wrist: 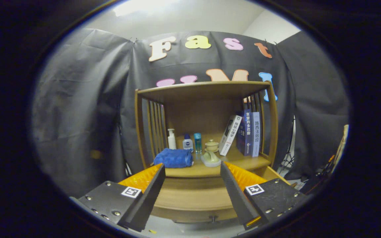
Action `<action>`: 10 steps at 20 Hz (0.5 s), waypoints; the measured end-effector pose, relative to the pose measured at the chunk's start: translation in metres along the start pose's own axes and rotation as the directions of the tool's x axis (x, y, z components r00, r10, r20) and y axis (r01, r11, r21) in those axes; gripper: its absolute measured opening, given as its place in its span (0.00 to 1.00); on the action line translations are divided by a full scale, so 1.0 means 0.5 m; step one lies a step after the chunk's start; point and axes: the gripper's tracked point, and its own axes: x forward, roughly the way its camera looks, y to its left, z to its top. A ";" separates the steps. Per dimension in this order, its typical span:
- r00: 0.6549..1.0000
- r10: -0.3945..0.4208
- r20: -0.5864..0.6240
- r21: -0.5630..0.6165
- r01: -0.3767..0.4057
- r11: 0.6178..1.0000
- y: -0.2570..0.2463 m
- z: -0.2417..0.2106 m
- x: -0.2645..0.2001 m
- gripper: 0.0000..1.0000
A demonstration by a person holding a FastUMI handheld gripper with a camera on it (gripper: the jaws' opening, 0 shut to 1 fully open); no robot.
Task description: Pull open the drawer, take out the items inside it, and place them on the countertop above the cabinet.
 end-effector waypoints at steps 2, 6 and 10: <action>1.000 -0.005 0.024 0.011 0.004 1.000 -0.021 0.022 -0.040 0.99; 0.995 -0.059 0.084 0.039 0.056 0.998 -0.091 0.040 -0.047 0.99; 0.988 -0.100 0.119 0.139 0.083 0.987 -0.146 -0.017 -0.051 0.99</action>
